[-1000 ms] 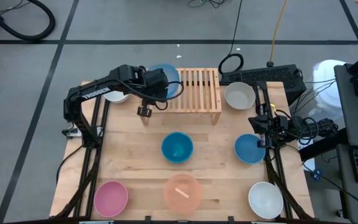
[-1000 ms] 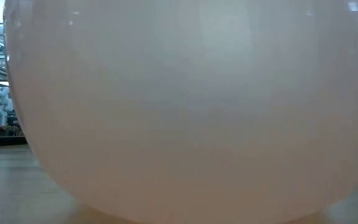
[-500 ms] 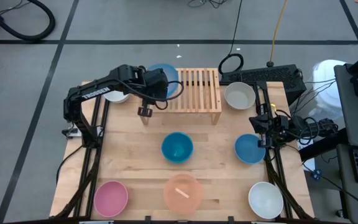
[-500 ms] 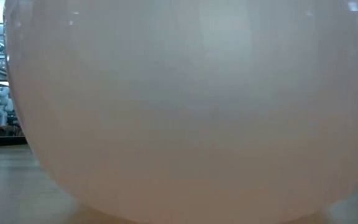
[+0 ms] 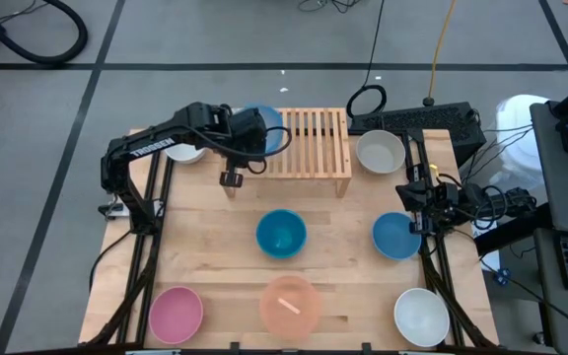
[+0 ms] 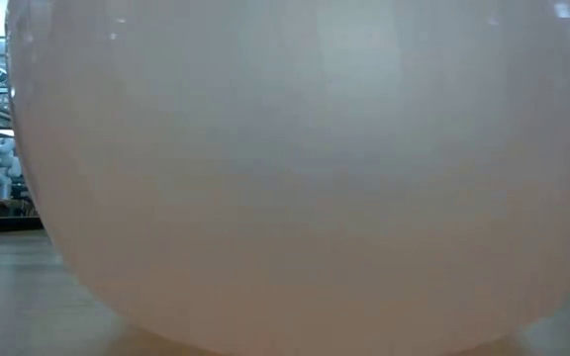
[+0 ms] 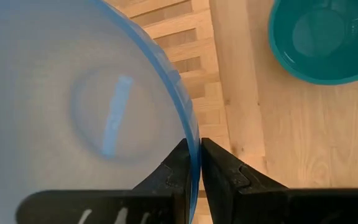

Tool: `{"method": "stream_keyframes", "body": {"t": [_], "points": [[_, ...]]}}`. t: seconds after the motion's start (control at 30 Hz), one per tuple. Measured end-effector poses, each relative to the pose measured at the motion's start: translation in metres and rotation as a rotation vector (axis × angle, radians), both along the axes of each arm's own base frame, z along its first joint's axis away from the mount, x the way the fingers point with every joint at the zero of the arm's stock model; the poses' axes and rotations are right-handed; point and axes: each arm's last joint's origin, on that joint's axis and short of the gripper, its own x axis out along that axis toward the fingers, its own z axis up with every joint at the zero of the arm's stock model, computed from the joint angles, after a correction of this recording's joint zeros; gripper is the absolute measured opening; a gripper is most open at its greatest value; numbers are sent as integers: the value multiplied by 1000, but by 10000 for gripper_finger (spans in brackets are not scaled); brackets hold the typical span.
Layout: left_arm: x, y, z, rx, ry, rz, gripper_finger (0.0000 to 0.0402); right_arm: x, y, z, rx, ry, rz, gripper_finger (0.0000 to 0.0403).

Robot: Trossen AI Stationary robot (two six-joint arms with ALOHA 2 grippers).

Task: Place and stack bowls onto a shelf
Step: Put the light blue bowl on the shelf

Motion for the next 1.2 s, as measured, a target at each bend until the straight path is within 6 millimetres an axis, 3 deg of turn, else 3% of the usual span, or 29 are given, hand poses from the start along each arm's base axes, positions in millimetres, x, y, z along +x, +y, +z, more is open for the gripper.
{"method": "stream_keyframes", "body": {"t": [0.3,0.73,1.2], "points": [[1,17,-6,-28,6,97,35,0,0,0,5,0,4,0],[5,21,-47,-19,205,78,35,0,0,1,6,-8,4,0],[5,21,-47,-16,208,60,29,0,0,1,6,-8,4,0]]}}
